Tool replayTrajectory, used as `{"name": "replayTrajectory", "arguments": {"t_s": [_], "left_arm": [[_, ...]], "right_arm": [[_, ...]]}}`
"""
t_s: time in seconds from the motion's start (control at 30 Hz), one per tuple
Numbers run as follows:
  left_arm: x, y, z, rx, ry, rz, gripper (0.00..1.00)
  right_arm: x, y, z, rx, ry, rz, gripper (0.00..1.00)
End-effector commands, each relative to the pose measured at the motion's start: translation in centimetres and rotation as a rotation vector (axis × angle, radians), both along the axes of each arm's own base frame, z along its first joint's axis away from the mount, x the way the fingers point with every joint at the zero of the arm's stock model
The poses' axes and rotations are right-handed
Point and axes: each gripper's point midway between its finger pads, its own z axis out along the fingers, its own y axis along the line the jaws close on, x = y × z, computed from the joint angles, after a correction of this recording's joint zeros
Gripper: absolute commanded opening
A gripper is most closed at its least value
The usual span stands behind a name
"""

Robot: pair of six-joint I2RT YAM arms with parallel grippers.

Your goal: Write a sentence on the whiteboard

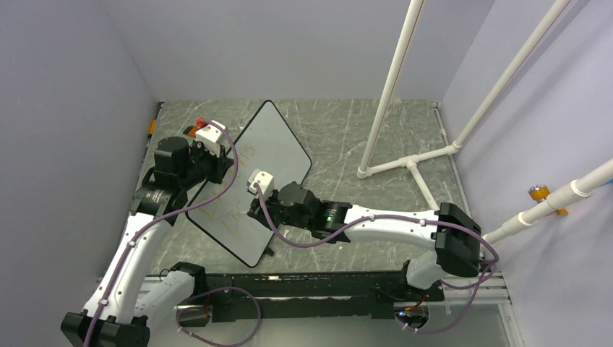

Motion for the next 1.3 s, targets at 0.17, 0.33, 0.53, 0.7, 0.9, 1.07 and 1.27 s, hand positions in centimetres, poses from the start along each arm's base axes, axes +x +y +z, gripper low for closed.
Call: {"name": "replayTrajectory", "arguments": {"t_s": [0.17,0.33,0.53,0.7,0.9,1.07,1.27], "left_arm": [[-2.6,-0.4,-4.5,0.078,0.157,-0.086,0.0],[-2.6,-0.5,-4.6,0.077,0.159,-0.095,0.0],[-2.7,-0.7,-4.5,0.074,0.157,-0.108,0.0],[-2.7,-0.6,-4.5,0.074,0.158,-0.105,0.0],[-2.7,-0.7,-4.4,0.073,0.152,-0.108,0.0],[-2.7,-0.7,-4.5,0.073,0.156,-0.109,0.0],[-2.7,-0.7,-4.5,0.075,0.156,-0.108,0.0]], "right_arm": [[2.4,0.5,3.3,0.032,-0.079,-0.087,0.0],[2.7,0.8,3.9,0.036,-0.091,-0.091,0.0],[2.6,1.2,4.2,0.043,-0.089,-0.079,0.0],[2.2,0.8,2.8,0.027,-0.059,-0.072,0.0],[1.7,-0.1,0.8,0.006,-0.022,-0.073,0.0],[1.0,-0.6,-0.6,-0.012,0.006,-0.063,0.0],[0.6,-1.3,-1.9,-0.03,0.028,-0.063,0.0]]}}
